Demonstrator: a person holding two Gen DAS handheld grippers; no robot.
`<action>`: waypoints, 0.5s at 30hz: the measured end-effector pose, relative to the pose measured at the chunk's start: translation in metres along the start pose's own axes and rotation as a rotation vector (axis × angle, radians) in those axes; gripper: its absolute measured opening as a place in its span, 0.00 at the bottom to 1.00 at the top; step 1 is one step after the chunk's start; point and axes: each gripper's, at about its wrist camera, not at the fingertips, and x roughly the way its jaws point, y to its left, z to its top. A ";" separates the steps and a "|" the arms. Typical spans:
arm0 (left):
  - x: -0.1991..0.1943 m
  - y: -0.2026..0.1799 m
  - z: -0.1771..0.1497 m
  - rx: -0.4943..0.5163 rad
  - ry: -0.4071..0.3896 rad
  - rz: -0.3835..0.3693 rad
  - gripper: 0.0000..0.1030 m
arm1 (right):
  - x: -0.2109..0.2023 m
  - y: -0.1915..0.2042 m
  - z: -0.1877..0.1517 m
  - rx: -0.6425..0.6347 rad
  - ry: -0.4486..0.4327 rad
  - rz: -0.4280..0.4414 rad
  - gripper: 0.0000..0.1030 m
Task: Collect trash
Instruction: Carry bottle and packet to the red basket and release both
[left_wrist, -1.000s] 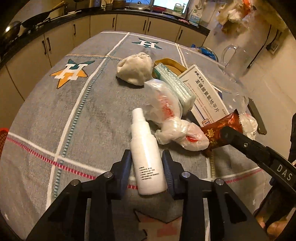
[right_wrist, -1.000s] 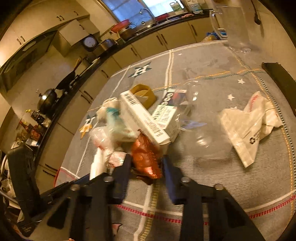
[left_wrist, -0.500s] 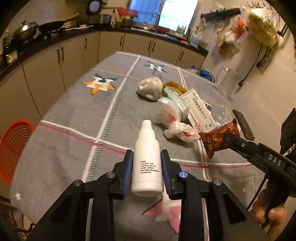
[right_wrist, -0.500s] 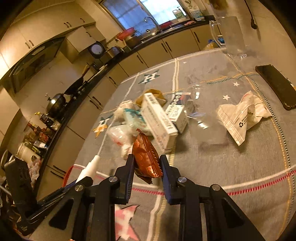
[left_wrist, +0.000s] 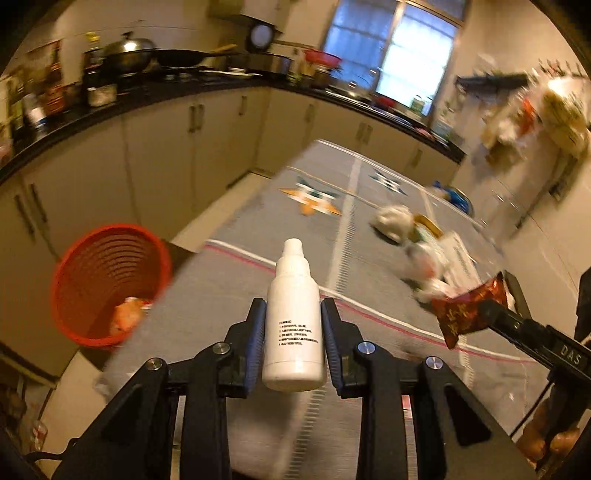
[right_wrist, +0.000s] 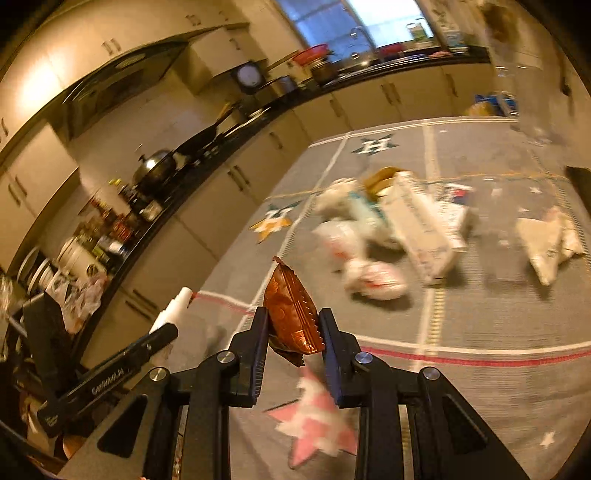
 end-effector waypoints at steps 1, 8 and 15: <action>-0.002 0.009 0.001 -0.012 -0.006 0.013 0.28 | 0.007 0.008 0.001 -0.010 0.011 0.009 0.29; -0.005 0.084 0.005 -0.097 -0.037 0.119 0.28 | 0.058 0.056 0.005 -0.071 0.089 0.076 0.29; 0.005 0.147 0.009 -0.154 -0.024 0.182 0.28 | 0.125 0.120 0.007 -0.127 0.180 0.146 0.29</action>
